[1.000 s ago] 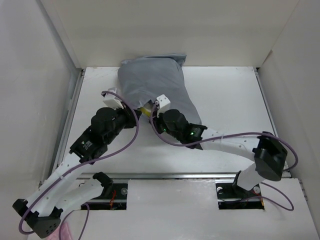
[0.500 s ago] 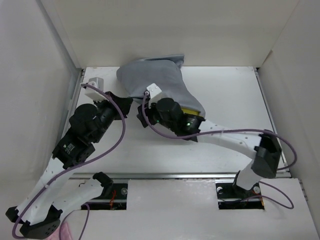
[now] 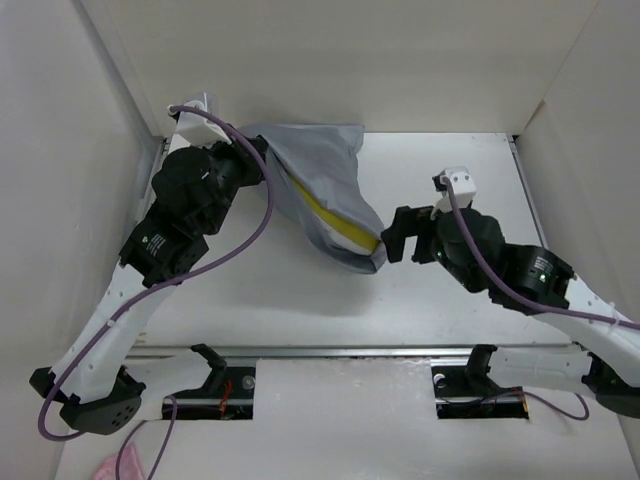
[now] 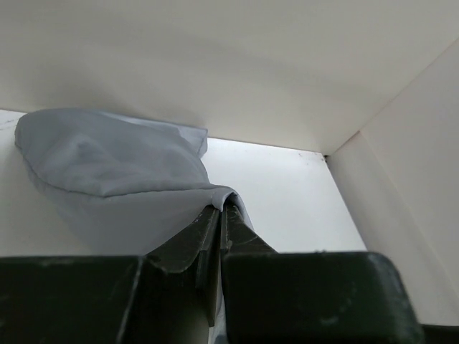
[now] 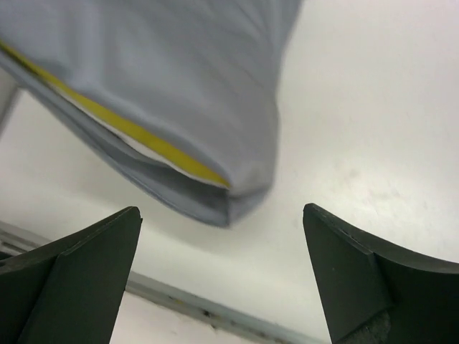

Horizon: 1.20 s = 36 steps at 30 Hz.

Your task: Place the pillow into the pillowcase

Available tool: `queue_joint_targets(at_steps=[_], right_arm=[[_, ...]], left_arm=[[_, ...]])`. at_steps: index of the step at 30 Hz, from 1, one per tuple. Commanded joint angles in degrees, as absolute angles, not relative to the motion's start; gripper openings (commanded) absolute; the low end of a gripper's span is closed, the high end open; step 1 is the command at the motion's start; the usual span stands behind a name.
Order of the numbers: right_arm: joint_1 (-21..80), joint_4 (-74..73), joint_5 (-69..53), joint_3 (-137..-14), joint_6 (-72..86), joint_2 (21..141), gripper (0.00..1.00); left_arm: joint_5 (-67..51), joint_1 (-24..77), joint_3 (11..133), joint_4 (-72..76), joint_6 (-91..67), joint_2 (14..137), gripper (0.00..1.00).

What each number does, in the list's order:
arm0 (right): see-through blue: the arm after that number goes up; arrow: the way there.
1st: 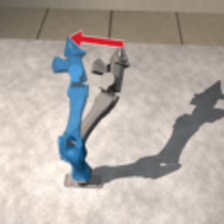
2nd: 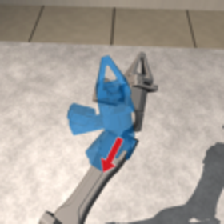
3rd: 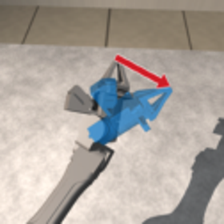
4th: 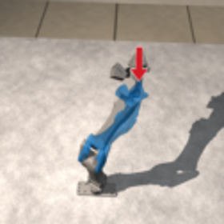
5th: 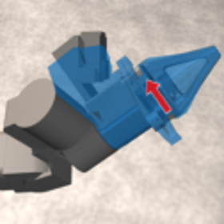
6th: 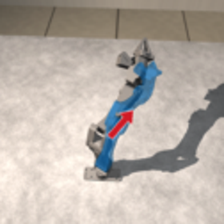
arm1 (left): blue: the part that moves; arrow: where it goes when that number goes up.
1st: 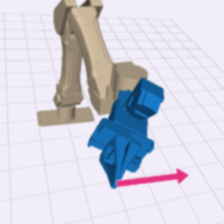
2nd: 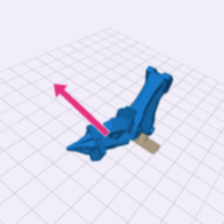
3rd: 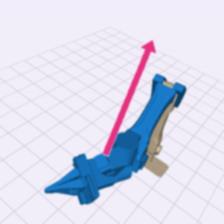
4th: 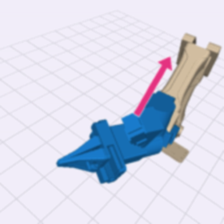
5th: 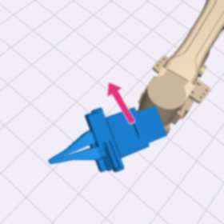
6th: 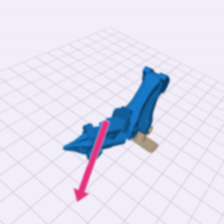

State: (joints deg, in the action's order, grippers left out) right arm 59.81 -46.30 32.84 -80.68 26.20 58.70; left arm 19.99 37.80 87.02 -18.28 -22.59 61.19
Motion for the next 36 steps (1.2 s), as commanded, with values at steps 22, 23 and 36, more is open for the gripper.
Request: queue_joint_targets(at_steps=[22, 23, 36], right_arm=[[42.20, -48.44, 52.39, -79.70, 30.45, 78.85, 0.00], [40.10, -47.04, 49.34, -84.59, 26.41, 78.05, 0.00], [32.17, -45.34, 39.55, -99.24, 9.65, 71.98, 0.00]], left_arm=[[35.23, 38.06, 89.38, -13.79, -18.28, 55.54, 0.00], [36.98, 38.06, 89.38, -14.41, -17.76, 56.16, 0.00], [38.68, 33.57, 87.64, -18.81, -19.76, 55.83, 0.00]])
